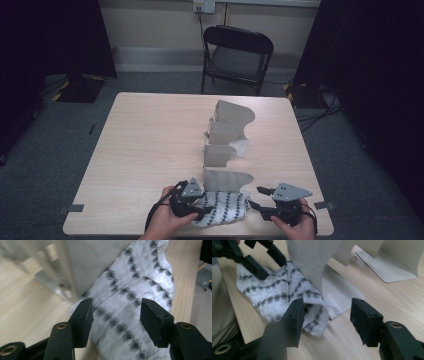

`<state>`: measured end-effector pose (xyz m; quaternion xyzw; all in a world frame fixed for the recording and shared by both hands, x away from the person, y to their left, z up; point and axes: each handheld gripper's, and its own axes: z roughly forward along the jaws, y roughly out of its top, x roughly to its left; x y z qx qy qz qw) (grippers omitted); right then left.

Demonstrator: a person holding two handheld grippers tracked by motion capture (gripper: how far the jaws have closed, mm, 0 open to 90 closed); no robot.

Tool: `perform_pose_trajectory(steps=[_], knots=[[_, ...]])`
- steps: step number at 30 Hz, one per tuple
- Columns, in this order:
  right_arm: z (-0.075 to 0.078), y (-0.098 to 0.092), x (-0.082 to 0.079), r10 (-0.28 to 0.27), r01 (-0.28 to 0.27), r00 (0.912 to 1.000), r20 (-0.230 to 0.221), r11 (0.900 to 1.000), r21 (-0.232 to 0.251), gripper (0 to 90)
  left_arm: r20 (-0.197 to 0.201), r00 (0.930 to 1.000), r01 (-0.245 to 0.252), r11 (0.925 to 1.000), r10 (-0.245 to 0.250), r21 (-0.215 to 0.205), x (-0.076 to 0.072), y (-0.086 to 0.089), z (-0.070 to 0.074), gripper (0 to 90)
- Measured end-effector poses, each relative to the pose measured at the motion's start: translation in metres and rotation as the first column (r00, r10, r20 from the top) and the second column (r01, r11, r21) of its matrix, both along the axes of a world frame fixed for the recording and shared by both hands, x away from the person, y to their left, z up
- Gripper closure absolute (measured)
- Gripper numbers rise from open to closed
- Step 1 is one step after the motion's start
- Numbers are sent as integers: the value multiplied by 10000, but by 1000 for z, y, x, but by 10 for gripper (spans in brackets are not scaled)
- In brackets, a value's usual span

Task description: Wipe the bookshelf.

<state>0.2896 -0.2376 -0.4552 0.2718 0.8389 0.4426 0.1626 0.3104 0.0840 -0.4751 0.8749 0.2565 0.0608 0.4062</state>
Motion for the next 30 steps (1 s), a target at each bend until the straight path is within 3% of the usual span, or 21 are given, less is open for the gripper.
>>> perform_pose_trajectory(steps=[7, 13, 17, 18, 23, 25, 27, 30], knots=[[-3, 13, -1, 529, -530, 9982, -274, 9986, -39, 497, 113, 9993, -354, 9990, 351, 262, 3, 14, 1, 444], [-11, 21, 4, 278, -294, 9986, -451, 9989, -373, 556, 68, 9992, -391, 9983, 388, 441, 6, 13, -8, 487], [-17, 20, 10, 132, -161, 9982, -585, 9987, -488, 661, 161, 9985, -528, 9965, 519, 648, 10, 12, -13, 524], [-18, 20, 12, 148, -185, 9978, -640, 9982, -571, 679, 152, 9980, -616, 9968, 609, 505, 11, 12, -15, 530], [-24, 23, 17, 69, -145, 9959, -903, 9964, -834, 797, 139, 9992, -386, 9966, 377, 726, 12, 9, -12, 676], [-24, 23, 18, 104, -187, 9950, -993, 9964, -827, 835, 30, 9995, -314, 9975, 313, 625, 10, 7, -12, 741], [-24, 22, 18, 138, -223, 9938, -1107, 9968, -762, 852, 23, 9998, -179, 9965, 178, 817, 10, 7, -11, 791], [-23, 21, 17, 140, -221, 9929, -1177, 9975, -678, 854, 43, 9997, -224, 9968, 221, 769, 10, 7, -10, 818]])
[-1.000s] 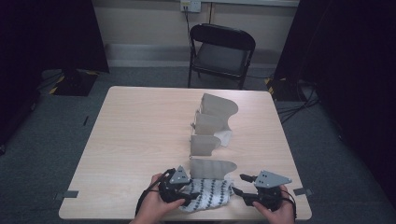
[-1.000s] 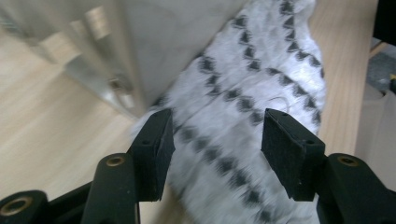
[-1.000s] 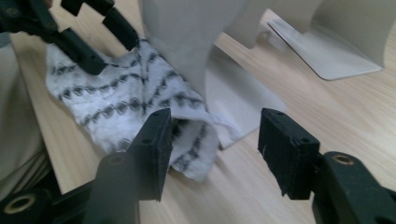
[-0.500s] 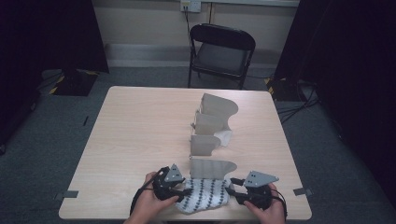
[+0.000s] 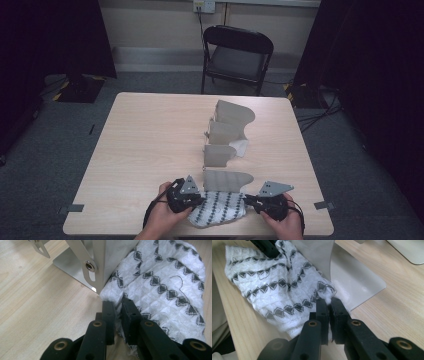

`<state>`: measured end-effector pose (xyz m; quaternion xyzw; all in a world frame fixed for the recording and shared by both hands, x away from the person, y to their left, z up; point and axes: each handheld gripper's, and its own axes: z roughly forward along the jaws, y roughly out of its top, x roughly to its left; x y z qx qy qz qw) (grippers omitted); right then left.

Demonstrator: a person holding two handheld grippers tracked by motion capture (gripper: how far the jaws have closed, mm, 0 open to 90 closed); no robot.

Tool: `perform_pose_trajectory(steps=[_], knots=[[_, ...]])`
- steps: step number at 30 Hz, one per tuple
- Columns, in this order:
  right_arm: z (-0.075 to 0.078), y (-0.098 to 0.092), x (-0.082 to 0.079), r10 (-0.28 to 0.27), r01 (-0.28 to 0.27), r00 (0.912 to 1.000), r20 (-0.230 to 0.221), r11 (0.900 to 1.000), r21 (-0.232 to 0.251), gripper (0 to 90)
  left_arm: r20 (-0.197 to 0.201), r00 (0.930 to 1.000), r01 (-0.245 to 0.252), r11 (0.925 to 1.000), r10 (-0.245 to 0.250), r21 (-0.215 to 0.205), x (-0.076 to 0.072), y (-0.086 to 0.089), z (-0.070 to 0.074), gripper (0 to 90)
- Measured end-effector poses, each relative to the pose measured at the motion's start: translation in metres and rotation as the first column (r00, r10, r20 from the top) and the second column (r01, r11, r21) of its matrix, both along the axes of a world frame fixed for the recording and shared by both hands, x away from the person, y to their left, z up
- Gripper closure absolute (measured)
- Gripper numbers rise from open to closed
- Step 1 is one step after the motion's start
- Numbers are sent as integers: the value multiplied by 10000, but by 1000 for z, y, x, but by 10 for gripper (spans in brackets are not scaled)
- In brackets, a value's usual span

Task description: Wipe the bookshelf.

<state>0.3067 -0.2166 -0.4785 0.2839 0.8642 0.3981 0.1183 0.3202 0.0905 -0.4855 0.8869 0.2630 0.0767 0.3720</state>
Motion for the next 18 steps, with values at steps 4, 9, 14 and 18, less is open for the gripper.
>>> perform_pose_trajectory(steps=[4, 9, 14, 18], knots=[[4, -2, -5, -116, 109, 9994, 323, 9997, 233, 654, 164, 9999, -5, 10000, 7, -100, 1, 3, 1, 712], [19, -1, -22, 405, -497, 9924, 1166, 9958, 769, 565, 302, 9988, -378, 9984, 391, -432, 6, 15, 8, 481], [8, 17, -17, 905, -945, 9931, 747, 9941, 526, 500, 469, 9964, -683, 9971, 699, -339, 12, 25, 12, 365], [-4, 30, -12, 1063, -1064, 9930, 518, 9943, 0, 455, 608, 9948, -812, 9966, 819, -147, 16, 32, 13, 307]])
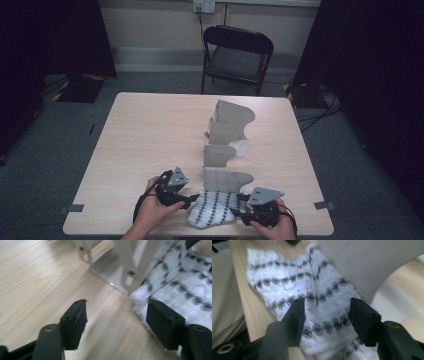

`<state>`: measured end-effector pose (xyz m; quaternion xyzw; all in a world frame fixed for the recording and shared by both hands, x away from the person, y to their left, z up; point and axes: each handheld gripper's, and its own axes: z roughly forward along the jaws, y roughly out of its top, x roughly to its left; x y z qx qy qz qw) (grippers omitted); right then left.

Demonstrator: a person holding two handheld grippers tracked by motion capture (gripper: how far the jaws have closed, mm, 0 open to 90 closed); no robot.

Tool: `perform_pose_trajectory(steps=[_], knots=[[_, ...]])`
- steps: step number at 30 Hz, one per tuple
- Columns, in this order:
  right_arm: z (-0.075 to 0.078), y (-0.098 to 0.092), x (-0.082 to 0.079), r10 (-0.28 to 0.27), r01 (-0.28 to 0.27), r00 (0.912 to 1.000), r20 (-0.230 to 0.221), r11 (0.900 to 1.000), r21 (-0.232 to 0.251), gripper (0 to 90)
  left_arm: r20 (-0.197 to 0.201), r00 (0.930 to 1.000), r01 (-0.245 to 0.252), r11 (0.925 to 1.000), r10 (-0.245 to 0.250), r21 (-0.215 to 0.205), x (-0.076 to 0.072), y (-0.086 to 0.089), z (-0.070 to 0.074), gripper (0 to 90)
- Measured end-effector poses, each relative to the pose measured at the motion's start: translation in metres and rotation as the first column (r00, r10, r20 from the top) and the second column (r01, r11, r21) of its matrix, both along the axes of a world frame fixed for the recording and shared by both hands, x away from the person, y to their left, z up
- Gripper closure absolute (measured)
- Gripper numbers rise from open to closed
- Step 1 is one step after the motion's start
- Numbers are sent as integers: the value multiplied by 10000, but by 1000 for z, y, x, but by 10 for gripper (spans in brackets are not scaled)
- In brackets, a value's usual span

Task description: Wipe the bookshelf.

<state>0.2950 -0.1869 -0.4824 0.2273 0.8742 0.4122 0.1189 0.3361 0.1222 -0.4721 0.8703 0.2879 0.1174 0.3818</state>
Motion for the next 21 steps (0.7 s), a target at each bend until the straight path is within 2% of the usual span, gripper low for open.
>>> perform_pose_trajectory(steps=[1, 4, 5, 7, 9, 12, 13, 14, 17, 18, 21], knots=[[-6, 4, 1, 2, -2, 10000, -27, 9995, -310, 455, 33, 10000, -23, 9999, 23, 166, 4, 5, 0, 298], [-8, 5, 3, -107, 100, 9998, -151, 9990, -432, 488, 85, 9999, -136, 9995, 134, 300, 6, 11, -1, 297], [-8, 6, 3, -133, 122, 9997, -219, 9988, -480, 540, 97, 9998, -156, 9992, 152, 364, 6, 13, -1, 297], [-6, 6, 2, -86, 80, 9999, -92, 9979, -650, 753, 103, 9997, -226, 9991, 222, 360, 7, 15, -1, 297], [-6, 6, 1, -161, 150, 9997, -159, 9977, -663, 794, 102, 9992, -381, 9987, 378, 328, 7, 17, -3, 297], [-4, 6, 0, -346, 333, 9993, -174, 9971, -679, 809, 86, 9991, -422, 9982, 419, 427, 8, 19, -5, 298], [-2, 5, 0, -409, 396, 9989, -215, 9977, -549, 813, 104, 9983, -572, 9979, 569, 313, 7, 20, -7, 300], [0, 4, 0, -450, 439, 9988, -217, 9980, -461, 814, 85, 9988, -490, 9974, 487, 520, 8, 21, -7, 304], [11, -1, -3, -576, 576, 9983, -90, 9983, -63, 818, 15, 9983, -590, 9974, 590, 404, 8, 21, -9, 307], [16, -1, -4, -643, 643, 9979, 41, 9979, 53, 819, 22, 9985, -544, 9972, 544, 514, 9, 22, -8, 309], [30, -3, -8, -791, 778, 9964, 313, 9962, 397, 821, 24, 9982, -607, 9972, 606, 429, 10, 23, -8, 311]])
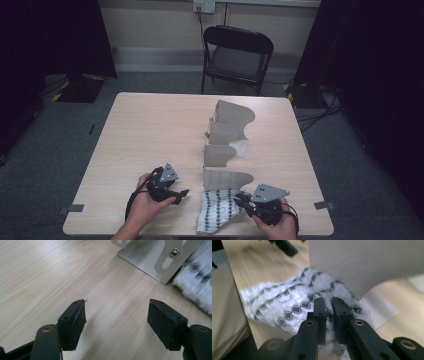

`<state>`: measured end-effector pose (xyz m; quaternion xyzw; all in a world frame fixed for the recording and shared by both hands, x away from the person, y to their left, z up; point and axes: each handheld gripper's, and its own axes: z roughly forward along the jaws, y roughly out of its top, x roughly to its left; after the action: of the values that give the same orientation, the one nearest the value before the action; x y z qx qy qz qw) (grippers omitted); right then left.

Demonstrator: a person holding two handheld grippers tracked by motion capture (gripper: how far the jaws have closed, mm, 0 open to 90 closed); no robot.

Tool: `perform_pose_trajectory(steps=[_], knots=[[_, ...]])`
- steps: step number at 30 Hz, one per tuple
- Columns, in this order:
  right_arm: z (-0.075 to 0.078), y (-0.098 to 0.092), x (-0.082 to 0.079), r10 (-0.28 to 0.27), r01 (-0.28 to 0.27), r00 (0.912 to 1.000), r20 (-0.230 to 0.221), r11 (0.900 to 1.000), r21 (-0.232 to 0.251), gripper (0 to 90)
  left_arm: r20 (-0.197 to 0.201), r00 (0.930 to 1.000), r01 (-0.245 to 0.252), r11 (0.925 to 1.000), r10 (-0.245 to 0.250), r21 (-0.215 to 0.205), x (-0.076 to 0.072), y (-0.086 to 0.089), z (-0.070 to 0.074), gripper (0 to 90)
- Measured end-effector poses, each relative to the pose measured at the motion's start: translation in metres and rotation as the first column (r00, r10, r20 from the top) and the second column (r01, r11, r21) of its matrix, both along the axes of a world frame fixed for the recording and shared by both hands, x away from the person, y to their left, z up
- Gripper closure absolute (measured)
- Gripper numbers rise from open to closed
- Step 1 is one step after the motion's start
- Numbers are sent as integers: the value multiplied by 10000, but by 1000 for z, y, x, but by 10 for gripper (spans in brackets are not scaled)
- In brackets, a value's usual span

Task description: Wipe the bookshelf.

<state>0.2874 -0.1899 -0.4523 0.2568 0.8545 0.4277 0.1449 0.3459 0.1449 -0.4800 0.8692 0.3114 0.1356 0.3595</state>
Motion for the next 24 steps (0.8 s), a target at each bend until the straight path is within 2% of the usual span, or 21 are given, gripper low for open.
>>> perform_pose_trajectory(steps=[1, 2, 6, 7, 9, 10, 11, 12, 16, 17, 18, 19, 20, 24], knots=[[0, 0, 0, 0, 0, 10000, 0, 10000, 0, 821, 15, 10000, -2, 10000, 2, 38, 1, 1, 0, 311], [9, -1, 0, 12, -18, 9998, 185, 9996, 296, 821, -12, 10000, -31, 10000, 31, 18, 1, 2, 0, 311], [26, 0, -2, 64, -91, 9989, 473, 9984, 562, 822, -61, 9999, -119, 9999, 120, 32, 1, 3, -2, 312], [26, 0, -2, 64, -91, 9989, 473, 9984, 562, 822, -61, 9999, -119, 9999, 120, 32, 1, 3, -2, 312], [38, 0, -2, 128, -177, 9978, 658, 9970, 748, 821, -48, 9999, -156, 9999, 155, -40, 1, 3, -2, 313], [50, 0, -1, 184, -260, 9961, 860, 9958, 880, 821, -34, 9998, -180, 9998, 180, -23, 1, 3, -2, 314], [50, 0, -1, 184, -260, 9961, 860, 9958, 880, 821, -34, 9998, -180, 9998, 180, -23, 1, 3, -2, 315], [64, 0, 0, 195, -307, 9946, 1019, 9935, 1095, 821, -71, 9998, -187, 9998, 186, -97, 1, 3, -3, 315], [88, 0, 5, 177, -356, 9917, 1275, 9895, 1398, 821, -49, 9999, -131, 9999, 131, -37, 2, 4, -3, 317], [88, 0, 5, 177, -356, 9917, 1275, 9895, 1398, 821, -49, 9999, -131, 9999, 131, -37, 2, 4, -3, 317], [102, 1, 10, 125, -371, 9891, 1469, 9855, 1658, 821, -60, 9998, -214, 9997, 213, -91, 2, 3, -4, 318], [102, 1, 10, 125, -371, 9891, 1469, 9855, 1658, 821, -60, 9998, -214, 9997, 213, -91, 2, 3, -4, 318], [114, 3, 15, 46, -370, 9866, 1632, 9799, 1961, 821, -79, 9998, -195, 9998, 195, 4, 2, 4, -3, 318], [133, 7, 29, -236, -221, 9816, 1894, 9716, 2355, 820, -100, 9999, -136, 9999, 137, 101, 2, 4, -4, 318]])
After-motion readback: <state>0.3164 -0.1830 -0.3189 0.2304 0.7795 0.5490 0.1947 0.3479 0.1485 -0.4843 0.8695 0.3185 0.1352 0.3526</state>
